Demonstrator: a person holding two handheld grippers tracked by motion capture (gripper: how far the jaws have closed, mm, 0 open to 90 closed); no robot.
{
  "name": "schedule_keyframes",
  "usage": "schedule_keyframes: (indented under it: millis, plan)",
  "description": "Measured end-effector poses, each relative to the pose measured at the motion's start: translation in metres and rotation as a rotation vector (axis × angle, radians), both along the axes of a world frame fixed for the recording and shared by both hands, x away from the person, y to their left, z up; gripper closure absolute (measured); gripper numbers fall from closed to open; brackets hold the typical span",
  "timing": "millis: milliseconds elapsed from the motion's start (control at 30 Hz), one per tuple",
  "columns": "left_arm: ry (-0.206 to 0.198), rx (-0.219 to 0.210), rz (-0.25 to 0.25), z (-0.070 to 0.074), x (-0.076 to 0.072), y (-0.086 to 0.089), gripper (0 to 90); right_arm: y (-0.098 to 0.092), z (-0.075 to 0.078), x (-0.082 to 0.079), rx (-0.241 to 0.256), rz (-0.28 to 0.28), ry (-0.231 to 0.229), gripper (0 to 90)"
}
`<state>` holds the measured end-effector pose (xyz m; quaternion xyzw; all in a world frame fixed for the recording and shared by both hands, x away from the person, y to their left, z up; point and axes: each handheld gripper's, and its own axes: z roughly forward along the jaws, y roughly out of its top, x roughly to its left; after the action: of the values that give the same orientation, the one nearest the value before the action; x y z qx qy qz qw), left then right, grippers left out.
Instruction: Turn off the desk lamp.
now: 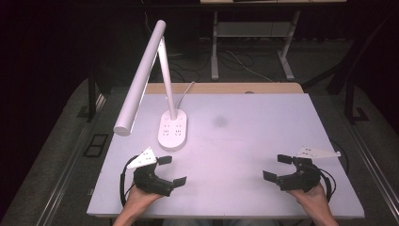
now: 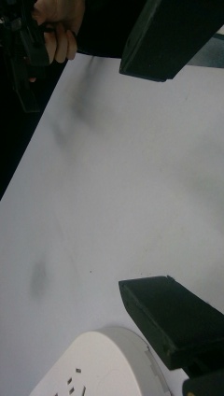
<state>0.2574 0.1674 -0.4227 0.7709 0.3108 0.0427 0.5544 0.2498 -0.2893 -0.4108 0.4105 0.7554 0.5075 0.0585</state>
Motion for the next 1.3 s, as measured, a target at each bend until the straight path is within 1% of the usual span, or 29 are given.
schedule_keyframes:
  millis: [67,167,533,667,733,833,900,967,1000,1200,1233,1300]
  plan:
    - [0.001,0.006,-0.005,-0.0002,0.0,0.0002,0.0,0.0005,-0.0007,0.0,-0.004,-0.003,0.007,0.8]
    - [0.001,0.009,-0.006,-0.0002,-0.0003,0.0002,0.0,0.0005,-0.0012,0.0001,-0.013,0.002,0.005,0.8]
    - [-0.005,0.015,-0.008,0.0003,0.0002,0.0002,0.0,0.0007,-0.0025,0.0,-0.018,0.003,0.015,0.8]
    - [-0.004,0.006,-0.002,0.0005,-0.0001,0.0002,0.0,0.0011,-0.0028,-0.0008,-0.037,-0.001,0.035,0.8]
    - [-0.006,0.007,0.0,0.0006,0.0,0.0006,0.0,0.0011,-0.0032,-0.001,-0.04,0.0,0.035,0.8]
    - [-0.008,0.012,0.003,0.0007,-0.0003,0.0016,0.0,0.0024,-0.0018,-0.0025,-0.051,0.007,0.036,0.8]
    - [-0.007,0.011,0.004,0.0007,-0.0006,0.0017,0.0,0.0034,-0.0011,-0.0033,-0.054,0.009,0.047,0.8]
    - [-0.008,0.011,0.004,0.0006,-0.0007,0.0014,0.0,0.0038,-0.0011,-0.003,-0.058,0.012,0.044,0.8]
    - [-0.008,0.011,0.004,0.0006,-0.0007,0.0014,0.0,0.0046,-0.0007,-0.0033,-0.057,0.012,0.05,0.8]
    - [-0.007,0.014,-0.001,0.0002,-0.001,0.0003,0.0,0.0063,0.0011,-0.0011,-0.072,0.031,0.056,0.8]
    - [-0.007,0.013,-0.001,0.0002,-0.0011,0.0003,0.0,0.0065,0.0019,-0.0007,-0.071,0.031,0.063,0.8]
    - [-0.008,0.011,0.0,0.0002,-0.0011,0.0006,0.0,0.0069,0.0034,0.0011,-0.071,0.036,0.06,0.8]
